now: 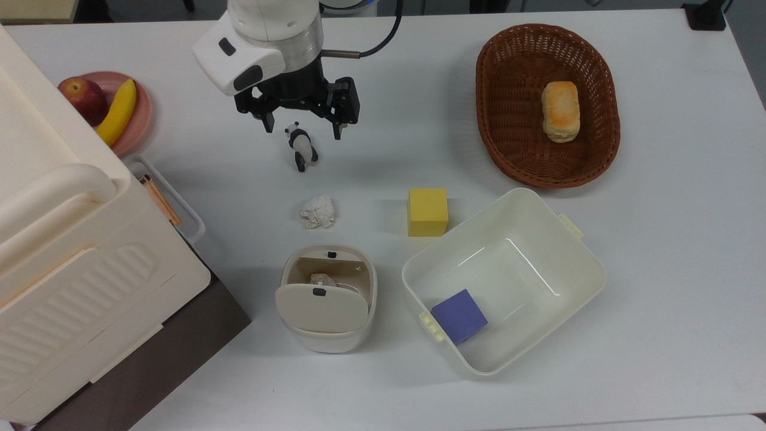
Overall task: Grab it up and put it in the trash
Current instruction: 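Move the open gripper over the white crumpled paper ball, then lower the gripper, close on the paper ball, and lift it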
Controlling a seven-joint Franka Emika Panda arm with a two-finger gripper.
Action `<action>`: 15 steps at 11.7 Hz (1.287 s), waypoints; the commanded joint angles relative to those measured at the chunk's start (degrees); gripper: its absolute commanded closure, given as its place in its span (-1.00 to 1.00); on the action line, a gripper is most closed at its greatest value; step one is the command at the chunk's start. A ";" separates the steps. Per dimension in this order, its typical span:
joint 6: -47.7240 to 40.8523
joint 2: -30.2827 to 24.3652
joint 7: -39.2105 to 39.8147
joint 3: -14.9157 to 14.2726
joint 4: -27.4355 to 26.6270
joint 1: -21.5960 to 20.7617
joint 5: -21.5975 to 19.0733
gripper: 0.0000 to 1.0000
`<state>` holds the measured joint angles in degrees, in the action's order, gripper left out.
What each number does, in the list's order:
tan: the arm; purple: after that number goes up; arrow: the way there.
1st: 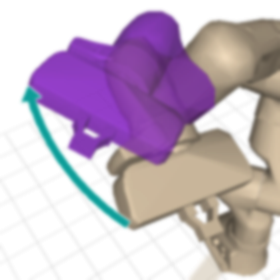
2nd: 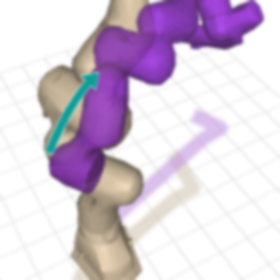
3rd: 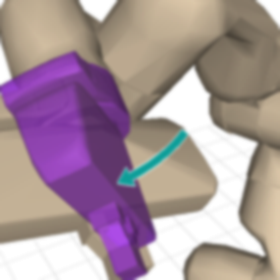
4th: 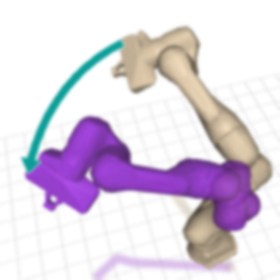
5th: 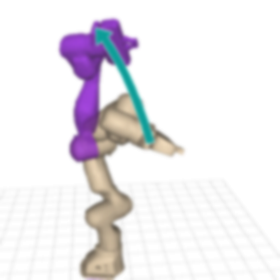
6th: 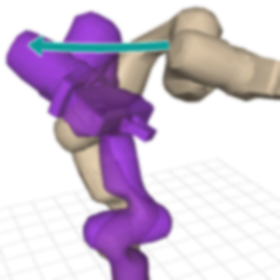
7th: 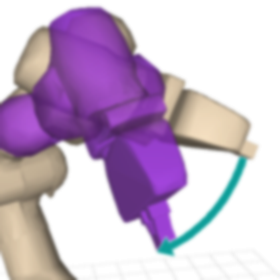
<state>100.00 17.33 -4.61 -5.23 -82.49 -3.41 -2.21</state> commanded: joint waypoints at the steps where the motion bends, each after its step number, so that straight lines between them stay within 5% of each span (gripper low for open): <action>1: -0.42 -1.24 1.62 -0.57 -1.44 -0.73 0.89 -1.00; 2: -0.42 -1.15 1.89 -0.57 -1.44 -0.73 0.89 -0.97; 4: -0.16 -1.15 3.03 -0.57 -1.44 -0.64 0.89 -0.50; 5: 0.19 -0.63 3.03 -0.57 -1.44 -0.90 1.24 -0.48; 10: 5.27 3.57 3.03 -0.30 -2.06 -1.96 2.91 -0.74; 15: 9.76 10.70 2.94 0.05 -3.28 -3.09 3.62 -0.74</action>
<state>107.39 27.13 -2.43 -5.04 -84.14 -4.88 0.26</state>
